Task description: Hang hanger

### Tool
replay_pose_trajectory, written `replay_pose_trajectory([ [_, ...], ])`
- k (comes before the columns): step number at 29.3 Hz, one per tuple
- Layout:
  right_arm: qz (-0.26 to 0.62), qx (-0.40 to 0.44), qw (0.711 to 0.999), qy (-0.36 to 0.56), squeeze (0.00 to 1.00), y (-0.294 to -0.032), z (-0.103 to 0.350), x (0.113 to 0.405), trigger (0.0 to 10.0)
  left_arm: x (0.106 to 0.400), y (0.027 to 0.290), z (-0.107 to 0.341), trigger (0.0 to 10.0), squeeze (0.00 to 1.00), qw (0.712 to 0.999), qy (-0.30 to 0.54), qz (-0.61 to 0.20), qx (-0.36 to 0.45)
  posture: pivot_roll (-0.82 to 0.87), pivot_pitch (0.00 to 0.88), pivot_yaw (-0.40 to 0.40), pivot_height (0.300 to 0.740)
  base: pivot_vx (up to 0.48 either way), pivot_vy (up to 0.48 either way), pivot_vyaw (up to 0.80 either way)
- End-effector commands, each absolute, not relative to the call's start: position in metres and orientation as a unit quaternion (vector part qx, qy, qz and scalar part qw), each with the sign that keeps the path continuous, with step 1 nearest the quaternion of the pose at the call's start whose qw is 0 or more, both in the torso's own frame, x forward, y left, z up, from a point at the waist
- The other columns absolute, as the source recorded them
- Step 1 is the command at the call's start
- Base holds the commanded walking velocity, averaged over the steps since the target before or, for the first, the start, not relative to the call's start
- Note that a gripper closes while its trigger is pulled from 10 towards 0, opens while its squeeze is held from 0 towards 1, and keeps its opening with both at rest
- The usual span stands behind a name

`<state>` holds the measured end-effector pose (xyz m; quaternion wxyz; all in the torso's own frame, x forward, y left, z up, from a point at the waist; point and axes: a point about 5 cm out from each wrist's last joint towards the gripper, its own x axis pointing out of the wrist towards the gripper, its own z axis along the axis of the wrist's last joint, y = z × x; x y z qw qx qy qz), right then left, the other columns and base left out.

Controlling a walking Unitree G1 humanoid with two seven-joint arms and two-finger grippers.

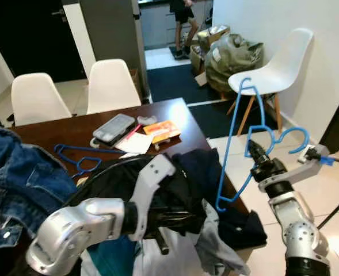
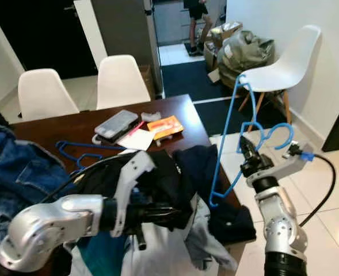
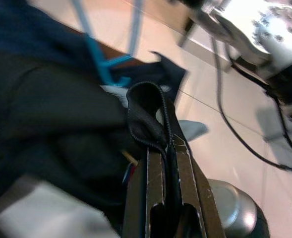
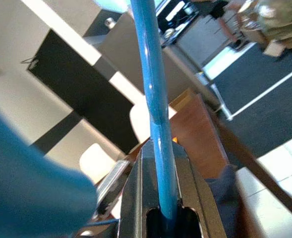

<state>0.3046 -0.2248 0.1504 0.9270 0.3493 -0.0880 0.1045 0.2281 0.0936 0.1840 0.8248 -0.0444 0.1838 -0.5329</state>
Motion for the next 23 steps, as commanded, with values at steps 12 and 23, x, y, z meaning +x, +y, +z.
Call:
replay_pose_trajectory([
  [12, 0.125, 0.376, 0.916, -0.066, 0.0, -0.219, 0.145, 0.31, 10.0, 0.186, 0.147, 0.188, 0.0, 0.0, 0.854, 0.249, -0.454, -0.049, 0.01, 0.0, 0.029, 0.74, 0.0, 0.0, 0.0],
  [23, 0.125, 0.382, 0.913, -0.068, 0.0, -0.218, 0.147, 0.311, 10.0, 0.204, 0.125, 0.154, 0.0, 0.0, 0.876, 0.303, -0.366, -0.079, 0.01, 0.0, 0.039, 0.74, 0.0, 0.0, 0.0],
])
